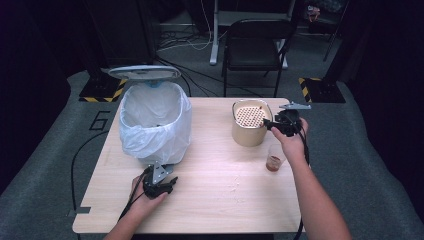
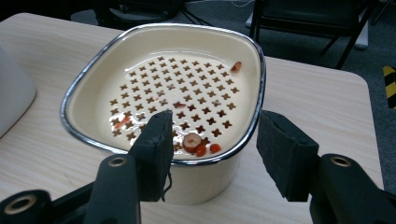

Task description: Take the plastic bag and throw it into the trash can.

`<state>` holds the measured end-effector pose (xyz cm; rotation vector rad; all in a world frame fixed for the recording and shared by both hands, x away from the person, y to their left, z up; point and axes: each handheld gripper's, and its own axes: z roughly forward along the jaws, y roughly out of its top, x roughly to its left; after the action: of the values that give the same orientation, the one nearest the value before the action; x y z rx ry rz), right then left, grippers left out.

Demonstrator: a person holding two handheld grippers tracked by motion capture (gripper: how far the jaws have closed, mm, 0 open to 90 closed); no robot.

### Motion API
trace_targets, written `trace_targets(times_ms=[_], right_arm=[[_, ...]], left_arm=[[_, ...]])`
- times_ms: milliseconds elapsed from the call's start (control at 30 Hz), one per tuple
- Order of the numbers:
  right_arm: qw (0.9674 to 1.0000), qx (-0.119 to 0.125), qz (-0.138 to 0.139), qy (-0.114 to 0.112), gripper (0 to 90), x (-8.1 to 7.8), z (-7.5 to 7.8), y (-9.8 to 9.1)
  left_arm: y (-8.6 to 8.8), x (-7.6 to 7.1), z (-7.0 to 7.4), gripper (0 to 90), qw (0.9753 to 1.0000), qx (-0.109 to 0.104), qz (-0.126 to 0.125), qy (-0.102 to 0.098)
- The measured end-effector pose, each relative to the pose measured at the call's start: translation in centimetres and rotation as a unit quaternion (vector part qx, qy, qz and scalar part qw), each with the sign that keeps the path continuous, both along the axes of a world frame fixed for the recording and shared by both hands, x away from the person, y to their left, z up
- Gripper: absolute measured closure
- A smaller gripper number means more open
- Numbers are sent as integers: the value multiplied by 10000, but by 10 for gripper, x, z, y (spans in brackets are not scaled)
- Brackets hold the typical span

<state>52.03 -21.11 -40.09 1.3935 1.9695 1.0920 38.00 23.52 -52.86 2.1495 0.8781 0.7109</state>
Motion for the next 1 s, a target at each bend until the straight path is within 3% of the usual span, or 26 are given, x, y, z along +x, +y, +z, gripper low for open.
trace_targets(times_ms=[267, 533, 733, 800, 1000], right_arm=[[9997, -14, -63, 224, 499, 12, -10, 0], [9995, -73, -92, 289, 507, 20, -13, 0], [9994, -14, -143, 331, 556, 20, -13, -1], [9991, 82, -77, 406, 592, 19, -11, -3], [9991, -6, 104, 414, 625, 13, -9, 2]], left_arm=[[0, 0, 0, 378, 10000, -4, 3, 1], [0, 0, 0, 378, 10000, -4, 2, 1], [0, 0, 0, 378, 10000, -4, 2, 0], [0, 0, 0, 378, 10000, -3, 2, 2], [0, 0, 0, 378, 10000, -3, 2, 2]])
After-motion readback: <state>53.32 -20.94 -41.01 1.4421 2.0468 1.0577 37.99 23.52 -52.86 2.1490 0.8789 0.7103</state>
